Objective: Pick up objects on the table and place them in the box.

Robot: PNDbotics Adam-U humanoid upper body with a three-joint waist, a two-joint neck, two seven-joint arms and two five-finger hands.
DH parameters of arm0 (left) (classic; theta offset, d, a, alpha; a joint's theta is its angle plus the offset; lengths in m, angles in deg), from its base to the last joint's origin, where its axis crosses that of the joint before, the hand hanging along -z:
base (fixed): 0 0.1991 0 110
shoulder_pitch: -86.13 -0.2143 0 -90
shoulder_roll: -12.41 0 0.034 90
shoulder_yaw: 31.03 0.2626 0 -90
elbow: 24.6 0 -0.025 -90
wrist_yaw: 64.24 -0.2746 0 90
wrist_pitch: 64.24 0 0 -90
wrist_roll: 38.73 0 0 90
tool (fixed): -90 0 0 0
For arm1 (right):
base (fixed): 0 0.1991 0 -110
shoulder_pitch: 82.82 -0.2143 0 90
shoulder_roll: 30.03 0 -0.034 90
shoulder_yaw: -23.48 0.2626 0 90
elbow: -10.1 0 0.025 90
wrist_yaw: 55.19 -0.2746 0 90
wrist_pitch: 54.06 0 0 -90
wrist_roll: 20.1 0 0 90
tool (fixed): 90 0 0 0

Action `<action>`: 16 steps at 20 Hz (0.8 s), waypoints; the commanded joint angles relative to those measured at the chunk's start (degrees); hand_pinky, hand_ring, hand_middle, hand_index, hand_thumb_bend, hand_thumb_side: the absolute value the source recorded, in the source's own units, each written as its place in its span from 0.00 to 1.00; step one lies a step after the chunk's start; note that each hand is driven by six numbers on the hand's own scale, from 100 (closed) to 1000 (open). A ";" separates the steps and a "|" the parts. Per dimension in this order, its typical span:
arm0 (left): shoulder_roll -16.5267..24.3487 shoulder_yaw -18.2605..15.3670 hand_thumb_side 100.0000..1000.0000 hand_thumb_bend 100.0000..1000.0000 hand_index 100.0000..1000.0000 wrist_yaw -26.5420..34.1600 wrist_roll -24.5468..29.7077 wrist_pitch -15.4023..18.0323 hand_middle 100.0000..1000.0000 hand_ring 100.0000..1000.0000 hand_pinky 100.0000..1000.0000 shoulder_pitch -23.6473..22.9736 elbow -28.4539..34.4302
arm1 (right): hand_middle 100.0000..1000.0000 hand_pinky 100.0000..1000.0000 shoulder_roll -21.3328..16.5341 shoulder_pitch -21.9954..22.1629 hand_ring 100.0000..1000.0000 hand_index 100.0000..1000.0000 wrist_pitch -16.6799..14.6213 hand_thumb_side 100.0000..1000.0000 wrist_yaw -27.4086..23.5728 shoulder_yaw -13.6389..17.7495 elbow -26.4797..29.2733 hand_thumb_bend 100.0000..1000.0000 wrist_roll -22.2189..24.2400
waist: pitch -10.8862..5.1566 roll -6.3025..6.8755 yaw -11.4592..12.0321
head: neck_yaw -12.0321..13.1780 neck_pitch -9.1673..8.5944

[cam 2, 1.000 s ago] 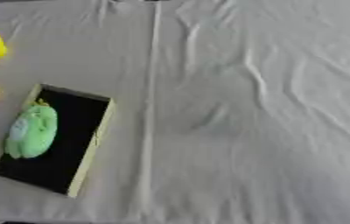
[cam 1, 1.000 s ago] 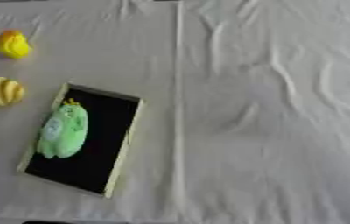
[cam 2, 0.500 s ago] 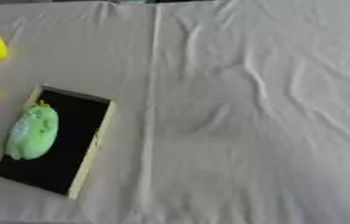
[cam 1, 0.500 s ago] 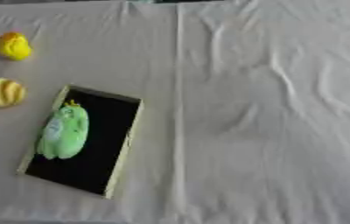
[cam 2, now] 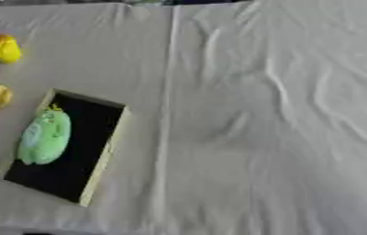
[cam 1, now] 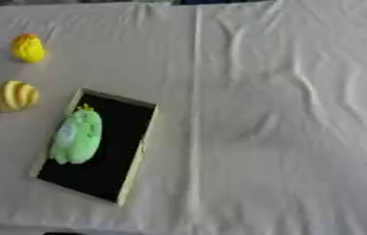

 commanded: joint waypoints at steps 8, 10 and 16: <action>0.03 0.65 0.00 0.54 0.90 -1.34 7.97 7.84 0.83 0.88 0.93 2.21 -5.05 | 0.64 0.97 -1.27 -0.56 0.83 0.83 0.64 0.48 -0.68 0.33 0.82 0.00 -0.34 | -1.58 0.22 -0.42 | 0.52 -0.22; -1.07 0.46 0.00 0.49 0.90 -1.96 9.57 9.44 0.83 0.88 0.92 3.62 -7.49 | 0.63 0.97 -1.14 -0.56 0.82 0.83 0.77 0.48 -0.76 0.31 0.82 0.00 -0.31 | -1.54 0.27 -0.57 | 0.62 -0.17; -4.86 -1.89 0.00 0.40 0.89 -3.30 14.48 14.35 0.84 0.87 0.90 8.05 -15.28 | 0.63 0.98 -0.78 -0.33 0.82 0.82 1.14 0.47 -0.81 0.38 0.82 0.00 -0.20 | -1.25 0.45 -1.08 | 0.84 -0.11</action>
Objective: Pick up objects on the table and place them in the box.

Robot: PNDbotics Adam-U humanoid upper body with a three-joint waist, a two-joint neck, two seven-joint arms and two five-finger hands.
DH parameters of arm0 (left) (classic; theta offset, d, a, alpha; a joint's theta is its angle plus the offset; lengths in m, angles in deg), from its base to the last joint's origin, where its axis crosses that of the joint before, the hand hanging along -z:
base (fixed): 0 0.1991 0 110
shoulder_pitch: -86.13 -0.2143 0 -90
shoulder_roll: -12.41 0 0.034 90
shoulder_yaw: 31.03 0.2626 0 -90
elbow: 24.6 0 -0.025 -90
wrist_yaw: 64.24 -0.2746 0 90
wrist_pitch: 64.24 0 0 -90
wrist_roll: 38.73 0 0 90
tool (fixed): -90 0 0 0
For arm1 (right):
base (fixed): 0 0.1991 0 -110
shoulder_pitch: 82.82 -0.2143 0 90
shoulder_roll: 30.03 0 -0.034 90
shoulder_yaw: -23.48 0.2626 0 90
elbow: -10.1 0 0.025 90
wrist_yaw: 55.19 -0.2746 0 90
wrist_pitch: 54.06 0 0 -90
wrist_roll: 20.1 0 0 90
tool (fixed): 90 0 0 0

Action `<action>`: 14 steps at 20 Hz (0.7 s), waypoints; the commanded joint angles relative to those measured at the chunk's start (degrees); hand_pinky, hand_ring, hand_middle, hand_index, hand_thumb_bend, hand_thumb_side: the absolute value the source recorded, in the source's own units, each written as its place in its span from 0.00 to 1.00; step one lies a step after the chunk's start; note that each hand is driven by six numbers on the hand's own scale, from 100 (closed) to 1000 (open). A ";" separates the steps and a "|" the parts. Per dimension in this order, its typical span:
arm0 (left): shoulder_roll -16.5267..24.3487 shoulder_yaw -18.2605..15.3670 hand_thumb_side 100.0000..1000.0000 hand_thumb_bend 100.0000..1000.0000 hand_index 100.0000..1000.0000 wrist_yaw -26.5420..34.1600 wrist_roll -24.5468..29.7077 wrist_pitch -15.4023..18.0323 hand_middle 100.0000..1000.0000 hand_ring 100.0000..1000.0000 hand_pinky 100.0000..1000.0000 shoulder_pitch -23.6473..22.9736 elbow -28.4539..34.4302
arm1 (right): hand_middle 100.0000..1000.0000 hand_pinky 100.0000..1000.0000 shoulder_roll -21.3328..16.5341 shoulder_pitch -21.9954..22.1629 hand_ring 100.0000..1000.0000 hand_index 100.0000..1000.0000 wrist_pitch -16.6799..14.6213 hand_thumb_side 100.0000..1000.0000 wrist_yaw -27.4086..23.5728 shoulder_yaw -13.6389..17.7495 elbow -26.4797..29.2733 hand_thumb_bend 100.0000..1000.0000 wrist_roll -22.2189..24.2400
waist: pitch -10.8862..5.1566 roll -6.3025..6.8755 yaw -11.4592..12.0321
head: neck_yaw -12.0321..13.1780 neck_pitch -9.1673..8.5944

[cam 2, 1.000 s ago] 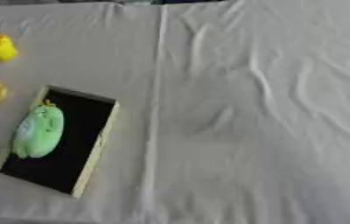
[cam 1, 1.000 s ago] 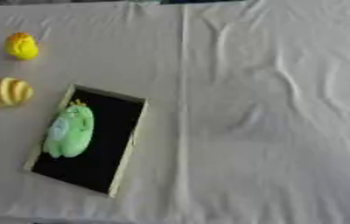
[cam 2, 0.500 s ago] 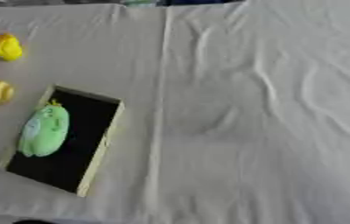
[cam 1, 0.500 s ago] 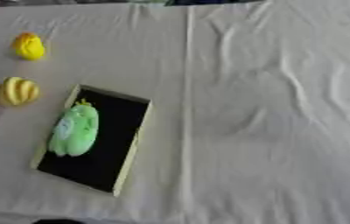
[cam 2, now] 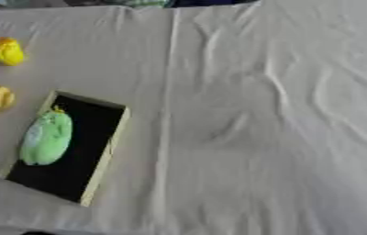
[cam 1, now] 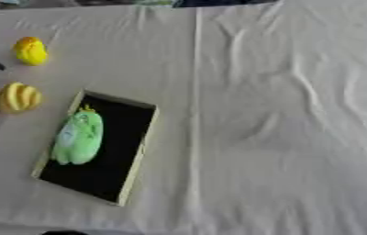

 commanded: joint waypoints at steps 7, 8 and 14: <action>-2.77 -3.95 0.00 0.35 0.88 -1.39 7.64 5.27 0.82 0.86 0.88 5.19 -8.96 | 0.63 0.98 -0.36 -0.42 0.82 0.82 0.62 0.47 -0.83 0.16 0.82 0.00 0.39 | -0.65 0.41 -0.47 | 0.17 -0.30; -3.15 -4.17 0.00 0.33 0.87 -1.48 8.47 5.32 0.80 0.84 0.87 5.54 -9.42 | 0.63 0.98 -0.33 -0.42 0.82 0.82 0.68 0.48 -0.87 0.16 0.82 0.00 0.46 | -0.62 0.40 -0.55 | 0.18 -0.30; -3.99 -5.94 0.00 0.15 0.69 -1.75 12.95 3.62 0.58 0.67 0.74 7.29 -8.53 | 0.62 0.98 -0.03 -0.10 0.82 0.82 0.93 0.47 -1.12 0.03 0.82 0.00 0.92 | -0.59 0.40 -0.60 | 0.27 -0.11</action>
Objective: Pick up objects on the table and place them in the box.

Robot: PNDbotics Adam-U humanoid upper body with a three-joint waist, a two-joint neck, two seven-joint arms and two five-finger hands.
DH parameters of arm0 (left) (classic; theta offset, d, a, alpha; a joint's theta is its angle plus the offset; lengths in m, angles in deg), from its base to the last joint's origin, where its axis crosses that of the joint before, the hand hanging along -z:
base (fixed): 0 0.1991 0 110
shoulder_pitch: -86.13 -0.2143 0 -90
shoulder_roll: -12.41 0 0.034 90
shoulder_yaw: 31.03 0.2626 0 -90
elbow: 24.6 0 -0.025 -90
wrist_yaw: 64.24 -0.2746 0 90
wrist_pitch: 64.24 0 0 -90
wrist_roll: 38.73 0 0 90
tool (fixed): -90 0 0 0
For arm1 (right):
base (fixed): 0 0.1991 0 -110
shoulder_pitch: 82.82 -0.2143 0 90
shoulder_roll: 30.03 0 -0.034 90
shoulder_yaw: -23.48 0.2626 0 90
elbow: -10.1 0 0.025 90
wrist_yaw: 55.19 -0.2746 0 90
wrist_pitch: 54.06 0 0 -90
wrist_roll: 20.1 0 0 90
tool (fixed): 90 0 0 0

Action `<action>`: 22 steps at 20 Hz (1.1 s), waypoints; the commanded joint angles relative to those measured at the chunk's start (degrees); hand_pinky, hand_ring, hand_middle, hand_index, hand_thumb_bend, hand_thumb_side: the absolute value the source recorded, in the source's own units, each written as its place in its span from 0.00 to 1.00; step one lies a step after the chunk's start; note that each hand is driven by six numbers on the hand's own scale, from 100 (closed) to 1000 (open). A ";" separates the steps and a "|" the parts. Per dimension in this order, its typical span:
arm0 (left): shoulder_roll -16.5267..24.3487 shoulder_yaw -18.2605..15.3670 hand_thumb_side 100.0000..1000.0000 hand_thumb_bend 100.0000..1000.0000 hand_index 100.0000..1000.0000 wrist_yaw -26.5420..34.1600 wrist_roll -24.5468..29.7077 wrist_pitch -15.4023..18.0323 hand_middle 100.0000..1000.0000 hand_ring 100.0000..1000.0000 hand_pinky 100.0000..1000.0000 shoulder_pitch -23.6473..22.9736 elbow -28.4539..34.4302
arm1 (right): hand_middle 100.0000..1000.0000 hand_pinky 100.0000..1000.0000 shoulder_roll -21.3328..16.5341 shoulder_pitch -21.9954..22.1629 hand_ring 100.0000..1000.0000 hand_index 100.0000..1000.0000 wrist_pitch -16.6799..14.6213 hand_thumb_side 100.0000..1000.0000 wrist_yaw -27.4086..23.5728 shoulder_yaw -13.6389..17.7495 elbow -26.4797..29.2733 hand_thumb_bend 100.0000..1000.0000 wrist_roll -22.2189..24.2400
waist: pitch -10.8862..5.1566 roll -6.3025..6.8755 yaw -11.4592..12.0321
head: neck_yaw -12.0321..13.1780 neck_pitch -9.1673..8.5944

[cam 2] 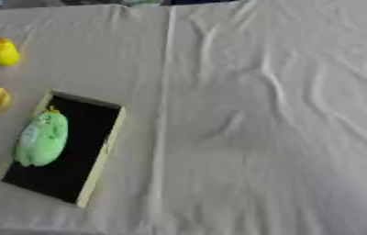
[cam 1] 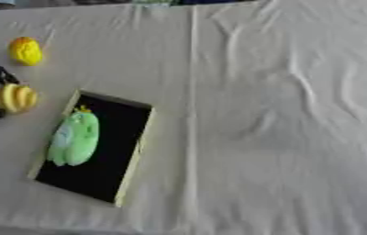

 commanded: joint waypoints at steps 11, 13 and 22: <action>4.86 -2.10 0.00 0.06 0.46 2.94 -10.70 -5.55 0.37 0.49 0.59 -0.74 24.48 | 0.62 0.98 -1.11 0.22 0.82 0.82 -0.41 0.47 -0.70 0.72 0.82 0.00 0.32 | -1.23 -0.70 0.62 | -0.50 0.37; 5.64 -1.72 0.00 0.05 0.45 4.64 -10.83 -6.68 0.37 0.48 0.59 -1.24 30.26 | 0.62 0.98 -1.15 0.18 0.82 0.82 -0.53 0.47 -0.80 0.73 0.82 0.00 0.19 | -1.36 -0.81 0.86 | -0.64 0.39; 9.00 3.18 0.00 0.05 0.45 10.38 -10.77 -11.31 0.36 0.47 0.58 -6.52 53.75 | 0.62 0.98 -1.15 -0.21 0.82 0.82 -0.76 0.47 -1.15 0.66 0.82 0.00 0.26 | -1.23 -1.06 0.66 | -0.77 0.56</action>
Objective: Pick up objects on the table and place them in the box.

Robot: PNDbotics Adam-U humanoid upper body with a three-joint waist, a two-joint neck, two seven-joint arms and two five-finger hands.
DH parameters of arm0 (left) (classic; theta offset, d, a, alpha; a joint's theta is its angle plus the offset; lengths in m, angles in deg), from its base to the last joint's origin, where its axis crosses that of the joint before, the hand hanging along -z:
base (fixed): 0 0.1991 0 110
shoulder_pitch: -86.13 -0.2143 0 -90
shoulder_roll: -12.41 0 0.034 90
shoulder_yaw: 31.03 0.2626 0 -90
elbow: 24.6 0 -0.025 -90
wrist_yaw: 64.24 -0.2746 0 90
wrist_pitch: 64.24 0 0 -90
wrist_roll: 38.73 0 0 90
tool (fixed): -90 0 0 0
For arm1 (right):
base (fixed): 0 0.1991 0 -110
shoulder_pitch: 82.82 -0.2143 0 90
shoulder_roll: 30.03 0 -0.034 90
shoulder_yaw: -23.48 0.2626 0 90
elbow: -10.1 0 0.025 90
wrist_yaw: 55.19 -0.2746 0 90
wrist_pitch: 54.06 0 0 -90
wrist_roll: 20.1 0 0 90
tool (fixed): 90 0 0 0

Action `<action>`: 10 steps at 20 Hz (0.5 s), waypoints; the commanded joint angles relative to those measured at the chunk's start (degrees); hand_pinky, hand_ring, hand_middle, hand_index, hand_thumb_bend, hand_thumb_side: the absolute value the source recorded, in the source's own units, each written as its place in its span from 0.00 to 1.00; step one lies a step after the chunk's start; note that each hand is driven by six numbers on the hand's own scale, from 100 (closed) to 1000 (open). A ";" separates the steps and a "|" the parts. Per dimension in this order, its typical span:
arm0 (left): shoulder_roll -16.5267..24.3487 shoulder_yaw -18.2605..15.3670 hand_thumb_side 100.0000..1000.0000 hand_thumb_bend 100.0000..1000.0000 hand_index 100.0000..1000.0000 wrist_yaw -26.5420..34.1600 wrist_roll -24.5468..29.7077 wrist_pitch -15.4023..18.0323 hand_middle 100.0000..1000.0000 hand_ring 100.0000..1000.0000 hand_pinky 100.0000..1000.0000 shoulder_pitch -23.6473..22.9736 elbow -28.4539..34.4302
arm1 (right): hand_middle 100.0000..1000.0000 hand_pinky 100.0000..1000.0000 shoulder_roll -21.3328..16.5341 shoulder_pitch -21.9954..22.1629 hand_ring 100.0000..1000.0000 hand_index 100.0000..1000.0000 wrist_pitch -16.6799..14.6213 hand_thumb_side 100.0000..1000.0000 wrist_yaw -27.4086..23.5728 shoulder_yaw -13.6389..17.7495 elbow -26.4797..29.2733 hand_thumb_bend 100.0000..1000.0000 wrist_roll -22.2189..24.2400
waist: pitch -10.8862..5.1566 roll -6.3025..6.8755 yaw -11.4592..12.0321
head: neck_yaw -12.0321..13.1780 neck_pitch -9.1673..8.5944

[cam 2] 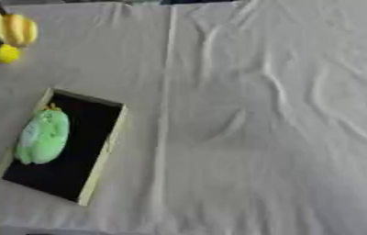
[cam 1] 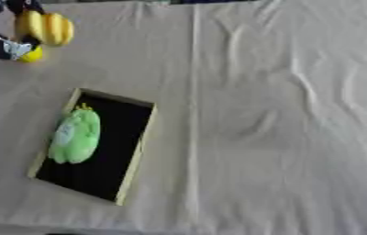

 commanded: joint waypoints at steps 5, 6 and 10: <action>4.40 3.35 0.00 0.01 0.45 4.63 -0.92 -6.09 0.37 0.46 0.58 -2.71 18.59 | 0.63 0.98 -1.60 -1.10 0.82 0.82 -0.50 0.47 -0.60 0.65 0.82 0.00 -0.12 | -1.06 -0.22 -0.15 | -0.34 0.53; 4.41 3.83 0.00 0.00 0.45 5.21 -1.01 -7.44 0.37 0.46 0.58 -3.17 20.04 | 0.63 0.98 -1.59 -1.19 0.82 0.83 -0.53 0.47 -0.68 0.65 0.82 0.00 -0.15 | -1.06 -0.25 -0.19 | -0.43 0.53; 4.45 5.35 0.00 0.00 0.46 6.06 -0.26 -11.56 0.37 0.47 0.58 -5.02 23.09 | 0.63 0.98 -1.53 -1.29 0.82 0.83 -0.66 0.47 -0.82 0.68 0.82 0.00 -0.23 | -1.06 -0.41 -0.35 | -0.60 0.45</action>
